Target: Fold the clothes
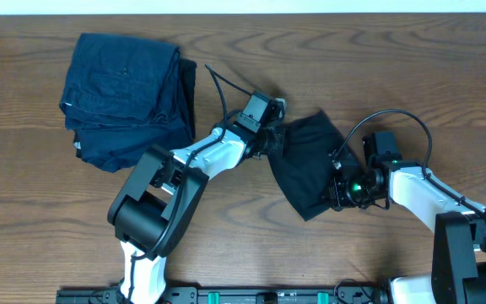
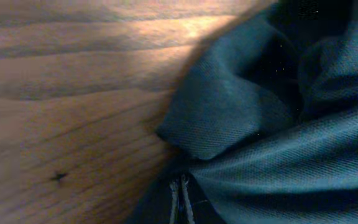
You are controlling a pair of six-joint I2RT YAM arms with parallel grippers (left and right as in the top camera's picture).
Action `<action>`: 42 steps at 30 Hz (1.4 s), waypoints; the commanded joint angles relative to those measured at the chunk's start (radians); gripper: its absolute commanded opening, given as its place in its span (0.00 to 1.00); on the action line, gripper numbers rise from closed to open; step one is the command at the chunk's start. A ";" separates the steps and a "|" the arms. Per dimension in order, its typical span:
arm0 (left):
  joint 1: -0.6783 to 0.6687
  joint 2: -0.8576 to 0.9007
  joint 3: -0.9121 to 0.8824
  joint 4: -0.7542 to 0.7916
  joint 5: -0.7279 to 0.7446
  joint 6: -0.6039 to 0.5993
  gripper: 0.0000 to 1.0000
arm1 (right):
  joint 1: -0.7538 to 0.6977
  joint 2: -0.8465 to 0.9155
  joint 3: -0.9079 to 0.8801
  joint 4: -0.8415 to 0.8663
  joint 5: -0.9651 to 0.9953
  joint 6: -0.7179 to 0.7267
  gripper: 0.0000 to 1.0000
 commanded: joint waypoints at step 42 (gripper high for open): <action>-0.097 0.171 0.016 0.333 0.174 -0.039 0.17 | -0.218 -0.220 -0.127 0.074 0.237 0.143 0.01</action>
